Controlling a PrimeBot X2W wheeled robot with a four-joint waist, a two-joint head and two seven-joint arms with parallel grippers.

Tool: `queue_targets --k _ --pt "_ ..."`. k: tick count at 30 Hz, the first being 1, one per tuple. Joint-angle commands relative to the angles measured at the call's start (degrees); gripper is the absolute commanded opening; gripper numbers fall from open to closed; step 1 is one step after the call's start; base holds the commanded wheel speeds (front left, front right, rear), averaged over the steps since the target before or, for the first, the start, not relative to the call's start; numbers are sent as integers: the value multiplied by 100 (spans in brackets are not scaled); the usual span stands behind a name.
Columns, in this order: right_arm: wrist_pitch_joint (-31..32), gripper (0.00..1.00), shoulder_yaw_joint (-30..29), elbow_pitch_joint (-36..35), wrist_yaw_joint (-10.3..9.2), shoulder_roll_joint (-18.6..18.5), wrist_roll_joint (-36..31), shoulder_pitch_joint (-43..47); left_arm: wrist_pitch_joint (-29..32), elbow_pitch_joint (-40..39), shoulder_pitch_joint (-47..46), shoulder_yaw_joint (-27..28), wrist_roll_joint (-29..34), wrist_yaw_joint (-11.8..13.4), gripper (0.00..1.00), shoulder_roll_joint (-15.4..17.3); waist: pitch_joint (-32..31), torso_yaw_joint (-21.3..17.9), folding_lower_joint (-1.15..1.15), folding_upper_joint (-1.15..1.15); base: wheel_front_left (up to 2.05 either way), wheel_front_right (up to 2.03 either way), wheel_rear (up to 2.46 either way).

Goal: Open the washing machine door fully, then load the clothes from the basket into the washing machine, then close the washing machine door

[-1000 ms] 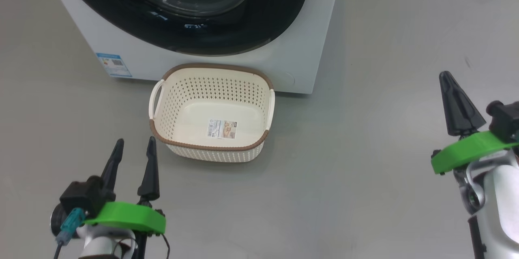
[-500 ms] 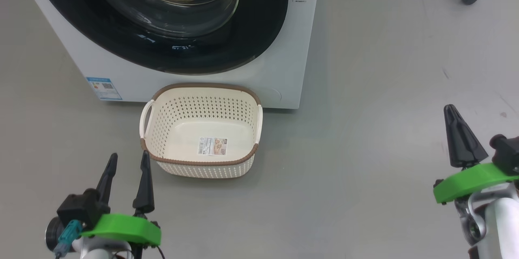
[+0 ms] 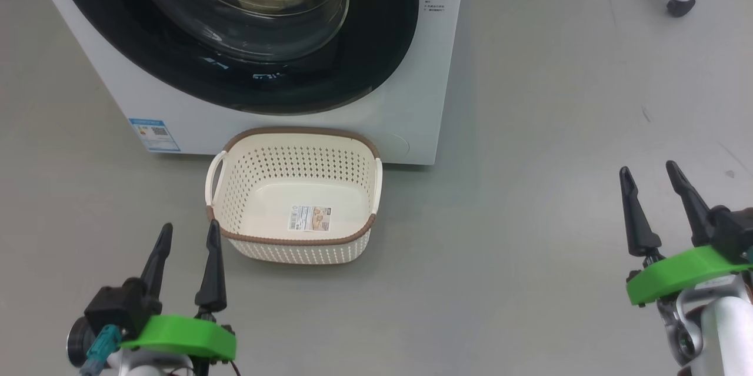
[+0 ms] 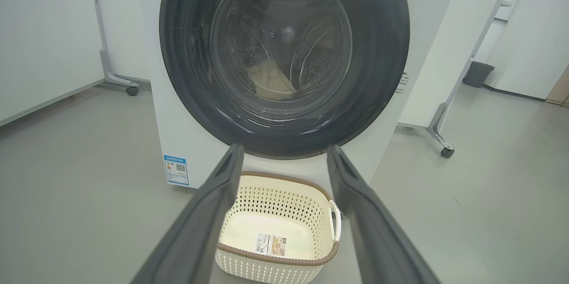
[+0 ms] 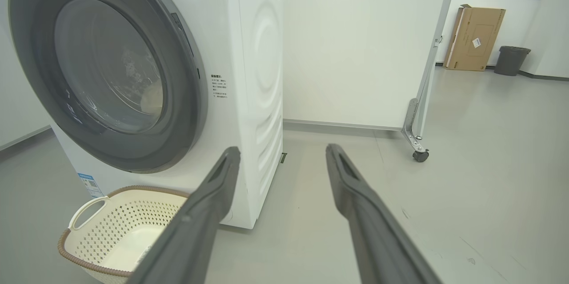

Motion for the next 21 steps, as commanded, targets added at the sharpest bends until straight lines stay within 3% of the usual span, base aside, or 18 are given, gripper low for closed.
queue_targets --k 1,17,21 --pt "-33 100 135 -165 -22 -19 2 -106 -62 -218 -138 213 55 2 100 62 4 4 0 0 0 0 0" --pt "-33 100 163 -104 -22 -19 7 -140 -62 -111 -133 138 25 2 100 103 -6 -7 0 0 0 0 0" --pt "-33 100 153 -96 -22 -18 -12 -118 -62 -28 -92 408 47 6 100 -36 -44 -4 0 0 0 0 0"
